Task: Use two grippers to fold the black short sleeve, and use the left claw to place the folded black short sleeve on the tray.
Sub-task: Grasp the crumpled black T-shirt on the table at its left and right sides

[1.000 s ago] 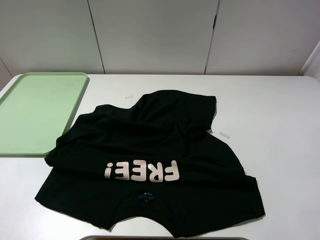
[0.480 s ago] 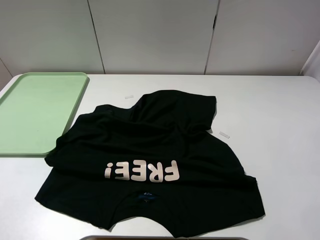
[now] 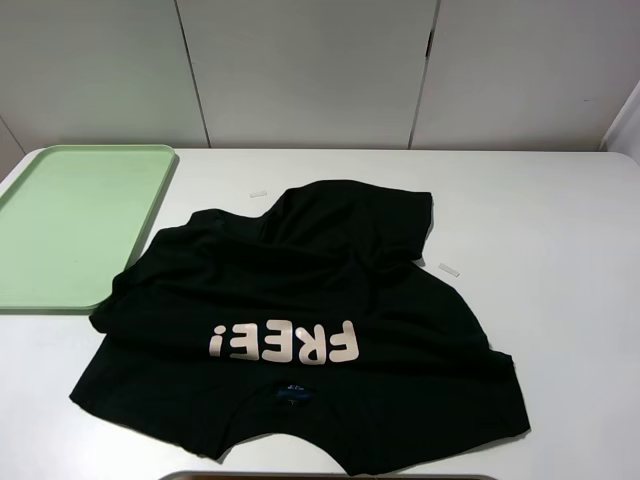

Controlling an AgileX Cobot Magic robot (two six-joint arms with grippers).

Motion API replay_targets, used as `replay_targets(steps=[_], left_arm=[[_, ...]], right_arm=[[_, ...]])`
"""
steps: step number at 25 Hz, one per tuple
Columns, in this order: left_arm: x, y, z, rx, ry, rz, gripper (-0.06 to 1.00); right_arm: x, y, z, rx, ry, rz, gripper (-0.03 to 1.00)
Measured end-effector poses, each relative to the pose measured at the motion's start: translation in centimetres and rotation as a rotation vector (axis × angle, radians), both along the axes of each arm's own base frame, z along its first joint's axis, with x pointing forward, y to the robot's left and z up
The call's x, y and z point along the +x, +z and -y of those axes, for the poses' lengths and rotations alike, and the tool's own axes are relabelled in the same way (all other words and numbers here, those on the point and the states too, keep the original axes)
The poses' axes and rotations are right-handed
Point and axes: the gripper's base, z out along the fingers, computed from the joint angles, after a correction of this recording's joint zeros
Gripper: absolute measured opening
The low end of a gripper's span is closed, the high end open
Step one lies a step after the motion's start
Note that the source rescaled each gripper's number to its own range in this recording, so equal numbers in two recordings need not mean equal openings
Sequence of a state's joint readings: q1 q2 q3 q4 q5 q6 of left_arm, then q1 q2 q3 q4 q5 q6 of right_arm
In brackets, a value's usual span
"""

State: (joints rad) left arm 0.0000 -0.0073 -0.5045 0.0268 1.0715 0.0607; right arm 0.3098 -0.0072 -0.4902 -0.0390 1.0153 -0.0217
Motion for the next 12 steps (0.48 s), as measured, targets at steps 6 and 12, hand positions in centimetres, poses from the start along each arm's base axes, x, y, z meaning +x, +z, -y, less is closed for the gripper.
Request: replay_targets(steps=[6, 12], left_arm=[[0.00, 0.00, 0.00, 0.000, 0.000, 0.000, 1.00], [0.00, 0.00, 0.00, 0.000, 0.000, 0.000, 1.00]], right_arm=[[0.00, 0.00, 0.00, 0.000, 0.000, 0.000, 1.00], [0.00, 0.00, 0.00, 0.000, 0.000, 0.000, 1.00]])
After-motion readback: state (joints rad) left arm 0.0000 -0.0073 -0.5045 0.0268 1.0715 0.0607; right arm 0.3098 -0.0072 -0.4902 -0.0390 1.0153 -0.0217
